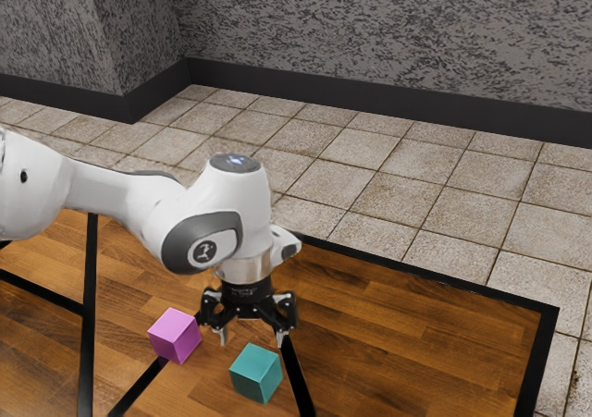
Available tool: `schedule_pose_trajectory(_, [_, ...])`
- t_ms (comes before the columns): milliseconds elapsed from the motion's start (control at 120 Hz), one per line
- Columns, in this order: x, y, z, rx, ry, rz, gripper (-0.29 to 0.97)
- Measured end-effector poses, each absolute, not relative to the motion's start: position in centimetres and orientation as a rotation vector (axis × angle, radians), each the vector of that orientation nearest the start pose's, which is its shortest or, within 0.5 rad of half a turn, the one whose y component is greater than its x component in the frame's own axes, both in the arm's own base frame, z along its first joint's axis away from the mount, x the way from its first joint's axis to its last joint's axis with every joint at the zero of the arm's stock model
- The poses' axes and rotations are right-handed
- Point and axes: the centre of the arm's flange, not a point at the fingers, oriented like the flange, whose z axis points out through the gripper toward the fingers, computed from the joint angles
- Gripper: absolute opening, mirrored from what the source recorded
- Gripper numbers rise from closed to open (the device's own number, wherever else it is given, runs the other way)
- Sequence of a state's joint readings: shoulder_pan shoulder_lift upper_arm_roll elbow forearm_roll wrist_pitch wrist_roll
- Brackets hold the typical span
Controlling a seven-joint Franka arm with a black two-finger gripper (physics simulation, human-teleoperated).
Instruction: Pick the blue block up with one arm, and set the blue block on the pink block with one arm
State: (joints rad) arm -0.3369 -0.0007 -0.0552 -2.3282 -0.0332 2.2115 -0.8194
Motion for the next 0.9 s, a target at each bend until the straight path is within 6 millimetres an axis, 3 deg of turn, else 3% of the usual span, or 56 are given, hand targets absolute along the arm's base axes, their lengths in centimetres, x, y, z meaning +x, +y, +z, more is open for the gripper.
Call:
schedule_pose_trajectory(75, [45.0, -18.4, 31.0, -3.036, -0.613, 0.166, 0.68])
schedule_pose_trajectory(242, [44.5, -17.8, 29.7, -3.091, -0.436, 0.064, 0.68])
schedule_pose_trajectory(492, [43.6, -18.0, 30.6, -3.156, -0.244, -0.11, 0.68])
schedule_pose_trajectory(692, [41.4, -20.8, 31.3, -3.179, -0.055, -0.162, 0.68])
schedule_pose_trajectory(900, [41.0, -19.8, 32.0, -3.19, -0.047, -0.195, 0.68])
